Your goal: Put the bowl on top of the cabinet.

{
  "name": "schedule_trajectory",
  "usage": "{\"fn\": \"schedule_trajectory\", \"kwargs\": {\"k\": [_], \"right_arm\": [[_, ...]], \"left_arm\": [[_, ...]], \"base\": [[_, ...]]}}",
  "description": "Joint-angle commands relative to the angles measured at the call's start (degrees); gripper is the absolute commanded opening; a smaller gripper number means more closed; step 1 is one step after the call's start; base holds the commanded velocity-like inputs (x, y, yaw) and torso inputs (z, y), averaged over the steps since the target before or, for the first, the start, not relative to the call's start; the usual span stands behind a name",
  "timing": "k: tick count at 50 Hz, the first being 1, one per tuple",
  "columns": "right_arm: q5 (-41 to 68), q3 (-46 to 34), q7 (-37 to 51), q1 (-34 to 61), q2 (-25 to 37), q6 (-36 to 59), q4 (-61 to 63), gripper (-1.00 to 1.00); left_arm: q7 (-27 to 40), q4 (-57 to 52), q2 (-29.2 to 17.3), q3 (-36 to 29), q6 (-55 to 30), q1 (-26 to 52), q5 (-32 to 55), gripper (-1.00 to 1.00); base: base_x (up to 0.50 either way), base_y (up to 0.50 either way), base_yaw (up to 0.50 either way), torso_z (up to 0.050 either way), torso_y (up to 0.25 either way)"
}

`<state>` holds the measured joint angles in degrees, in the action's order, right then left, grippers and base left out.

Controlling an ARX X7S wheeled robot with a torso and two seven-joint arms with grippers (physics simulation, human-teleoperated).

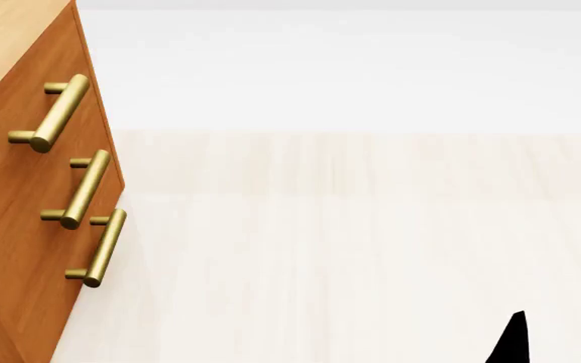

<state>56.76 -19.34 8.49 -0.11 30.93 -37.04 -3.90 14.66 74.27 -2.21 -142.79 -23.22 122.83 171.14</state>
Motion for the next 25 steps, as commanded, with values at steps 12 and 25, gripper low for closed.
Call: {"fn": "schedule_trajectory", "kwargs": {"k": [12, 25], "right_arm": [[0.2, 0.4, -0.2, -0.4, 0.0, 0.1, 0.5, 1.00], [-0.2, 0.4, -0.1, -0.4, -0.1, 0.3, 0.5, 1.00]], "left_arm": [[19.6, 0.7, -3.0, 1.9, 11.7, 0.3, 6.6, -1.00], [25.1, 0.7, -3.7, 2.3, 17.4, -1.3, 5.0, -1.00]], "base": [[0.00, 0.00, 0.00, 0.000, 0.001], [0.00, 0.00, 0.00, 0.000, 0.000]]}}
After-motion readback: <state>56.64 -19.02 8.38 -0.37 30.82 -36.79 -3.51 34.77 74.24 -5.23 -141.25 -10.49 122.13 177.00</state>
